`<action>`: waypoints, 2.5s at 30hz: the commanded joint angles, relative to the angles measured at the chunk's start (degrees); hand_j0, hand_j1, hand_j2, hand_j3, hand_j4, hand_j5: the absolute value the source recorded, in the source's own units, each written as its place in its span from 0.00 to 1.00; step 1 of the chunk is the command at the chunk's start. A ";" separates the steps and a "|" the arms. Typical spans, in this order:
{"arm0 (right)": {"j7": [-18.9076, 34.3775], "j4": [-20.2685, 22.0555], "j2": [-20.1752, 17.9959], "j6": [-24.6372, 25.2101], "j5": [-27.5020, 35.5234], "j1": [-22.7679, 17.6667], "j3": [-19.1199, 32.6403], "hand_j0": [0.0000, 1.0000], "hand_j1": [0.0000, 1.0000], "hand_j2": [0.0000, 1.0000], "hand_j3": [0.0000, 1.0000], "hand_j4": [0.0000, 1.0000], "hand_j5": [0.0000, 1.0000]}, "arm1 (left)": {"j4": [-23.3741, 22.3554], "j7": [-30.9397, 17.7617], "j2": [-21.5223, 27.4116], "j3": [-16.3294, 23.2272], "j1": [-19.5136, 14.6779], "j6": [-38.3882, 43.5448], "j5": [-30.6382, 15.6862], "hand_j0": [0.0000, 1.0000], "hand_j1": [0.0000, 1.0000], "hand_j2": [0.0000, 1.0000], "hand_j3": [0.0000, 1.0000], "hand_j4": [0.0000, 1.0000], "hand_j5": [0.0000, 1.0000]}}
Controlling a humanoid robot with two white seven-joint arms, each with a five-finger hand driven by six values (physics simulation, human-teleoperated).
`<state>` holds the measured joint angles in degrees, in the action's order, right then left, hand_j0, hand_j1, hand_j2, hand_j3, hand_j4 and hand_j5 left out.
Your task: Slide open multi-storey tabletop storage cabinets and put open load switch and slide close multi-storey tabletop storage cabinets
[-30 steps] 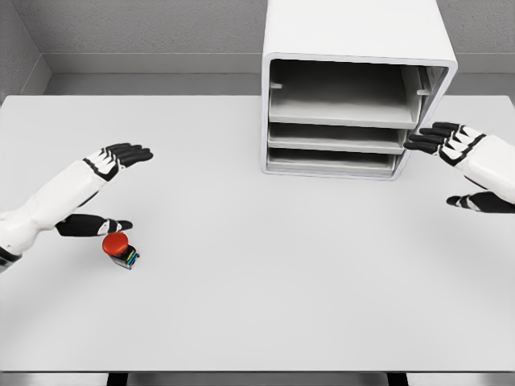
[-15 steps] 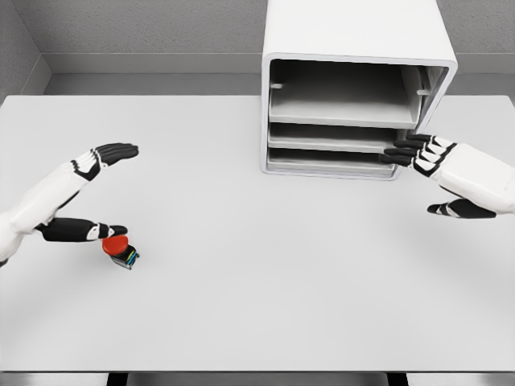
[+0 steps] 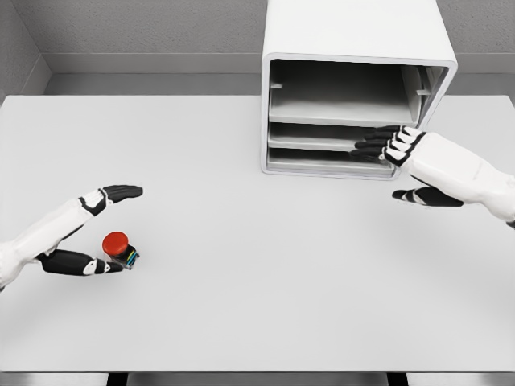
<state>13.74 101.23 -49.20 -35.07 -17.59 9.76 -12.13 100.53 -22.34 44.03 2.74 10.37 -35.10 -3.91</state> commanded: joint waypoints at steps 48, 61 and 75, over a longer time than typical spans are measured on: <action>10.43 -17.21 16.68 0.07 -0.60 13.18 -2.02 0.90 0.90 0.90 0.90 0.90 0.90 | -8.42 -12.66 1.93 2.45 -5.89 0.10 -1.98 1.00 1.00 1.00 1.00 1.00 1.00; 10.43 -19.06 18.08 0.07 -1.83 14.59 -2.20 0.90 0.90 0.90 0.90 0.90 0.90 | -9.91 -12.66 1.32 4.20 -7.38 0.10 0.04 1.00 1.00 1.00 1.00 1.00 1.00; 10.43 -19.32 18.35 0.07 -1.92 15.29 -2.55 0.90 0.90 0.90 0.90 0.90 0.90 | -11.76 -12.66 -0.53 4.47 -8.00 0.10 2.68 1.00 1.00 1.00 1.00 1.00 1.00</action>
<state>24.20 81.90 -30.85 -35.12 -19.91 25.22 -14.68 89.13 -35.02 43.60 7.20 2.37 -35.14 -1.02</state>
